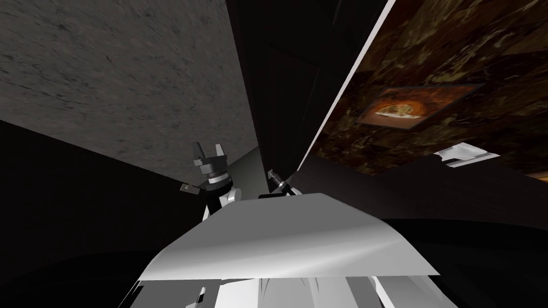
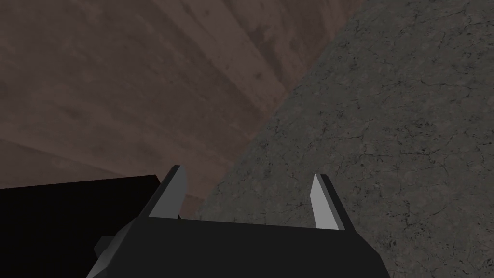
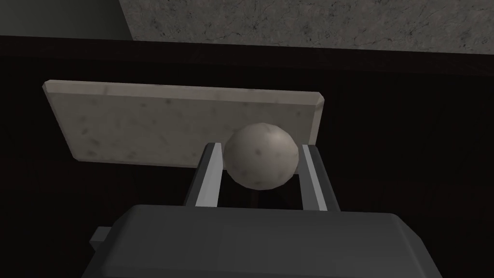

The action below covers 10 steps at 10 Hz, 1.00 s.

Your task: Push the door open

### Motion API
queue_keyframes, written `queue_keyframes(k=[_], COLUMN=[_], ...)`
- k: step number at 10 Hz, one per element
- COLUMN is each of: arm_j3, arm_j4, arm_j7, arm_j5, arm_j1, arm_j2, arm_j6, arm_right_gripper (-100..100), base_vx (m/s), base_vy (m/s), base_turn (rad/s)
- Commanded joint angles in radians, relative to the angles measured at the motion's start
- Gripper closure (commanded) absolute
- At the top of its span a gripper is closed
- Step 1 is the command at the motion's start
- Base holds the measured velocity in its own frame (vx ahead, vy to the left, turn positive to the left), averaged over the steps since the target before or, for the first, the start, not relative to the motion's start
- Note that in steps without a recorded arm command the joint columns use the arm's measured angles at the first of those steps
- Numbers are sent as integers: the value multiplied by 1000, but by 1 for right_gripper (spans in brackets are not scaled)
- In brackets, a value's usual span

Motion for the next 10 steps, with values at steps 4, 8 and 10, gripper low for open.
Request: queue_keyframes(k=[4,8,10], arm_j3=[-71,-78,-73], arm_j4=[-1,-9,-19], arm_j7=[34,38,33], arm_j5=[-17,-19,-20], arm_j1=[4,13,18], arm_j2=[3,6,7], arm_j6=[5,13,17], arm_right_gripper=[100,-100,-100], base_vx=[106,-18,-204], base_vy=[131,27,-79], base_turn=[-56,-48,-26])
